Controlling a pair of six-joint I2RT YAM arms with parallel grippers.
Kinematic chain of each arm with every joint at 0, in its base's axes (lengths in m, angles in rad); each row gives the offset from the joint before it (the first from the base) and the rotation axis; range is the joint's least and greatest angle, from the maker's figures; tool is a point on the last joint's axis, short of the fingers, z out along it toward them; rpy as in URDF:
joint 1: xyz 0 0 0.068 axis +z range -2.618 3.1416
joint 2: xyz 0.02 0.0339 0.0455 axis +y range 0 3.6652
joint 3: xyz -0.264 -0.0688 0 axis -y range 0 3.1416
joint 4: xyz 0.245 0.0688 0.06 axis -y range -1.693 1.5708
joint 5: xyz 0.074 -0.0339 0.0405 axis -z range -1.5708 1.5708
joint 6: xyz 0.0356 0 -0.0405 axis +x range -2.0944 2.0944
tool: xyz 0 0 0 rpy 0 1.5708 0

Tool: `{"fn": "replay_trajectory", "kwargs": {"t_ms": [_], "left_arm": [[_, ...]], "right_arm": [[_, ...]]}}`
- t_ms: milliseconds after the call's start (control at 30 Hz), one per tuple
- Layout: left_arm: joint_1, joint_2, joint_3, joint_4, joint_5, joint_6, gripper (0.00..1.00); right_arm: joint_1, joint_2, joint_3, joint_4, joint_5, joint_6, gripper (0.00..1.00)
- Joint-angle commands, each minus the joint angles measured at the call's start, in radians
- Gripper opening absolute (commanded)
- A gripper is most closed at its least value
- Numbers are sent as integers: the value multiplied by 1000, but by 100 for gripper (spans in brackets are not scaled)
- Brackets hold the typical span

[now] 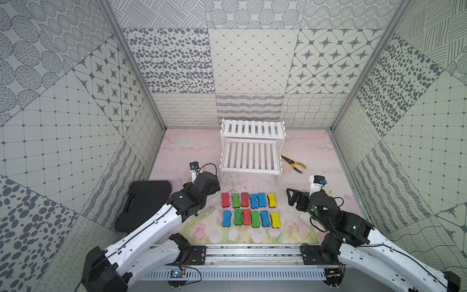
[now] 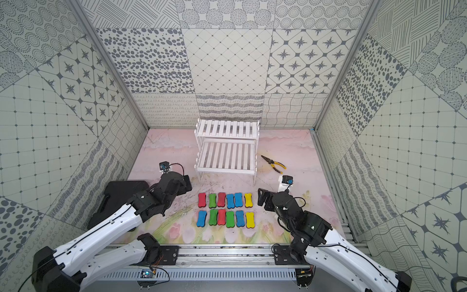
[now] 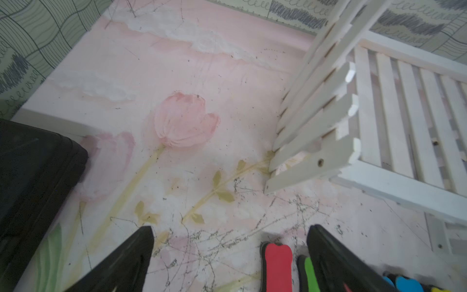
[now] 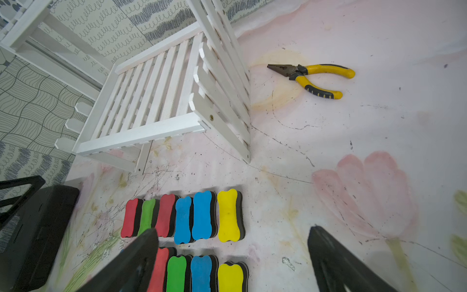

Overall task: Remove the whiteboard erasers from the shelf
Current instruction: Reset both arms

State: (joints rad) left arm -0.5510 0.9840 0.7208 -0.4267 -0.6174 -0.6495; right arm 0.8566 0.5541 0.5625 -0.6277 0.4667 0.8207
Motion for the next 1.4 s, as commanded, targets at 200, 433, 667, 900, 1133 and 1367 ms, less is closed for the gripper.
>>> {"fn": "replay_trajectory", "kwargs": {"t_ms": [200, 433, 667, 900, 1133, 1367], "left_arm": [[360, 313, -9, 572, 211, 338, 99], [465, 388, -91, 704, 230, 562, 100], [493, 433, -223, 958, 357, 555, 100], [492, 503, -296, 1173, 410, 554, 98], [460, 605, -340, 1365, 388, 604, 99], [477, 593, -327, 1310, 397, 573, 99]], "right_arm": [[-4, -2, 25, 46, 67, -18, 97], [-5, -17, 21, 48, 104, -34, 97], [-4, -11, 8, 55, 142, -41, 97], [-5, 2, 8, 66, 165, -48, 97], [-7, 107, 41, 85, 213, -27, 97], [-103, 296, 94, 158, 219, -140, 97]]}}
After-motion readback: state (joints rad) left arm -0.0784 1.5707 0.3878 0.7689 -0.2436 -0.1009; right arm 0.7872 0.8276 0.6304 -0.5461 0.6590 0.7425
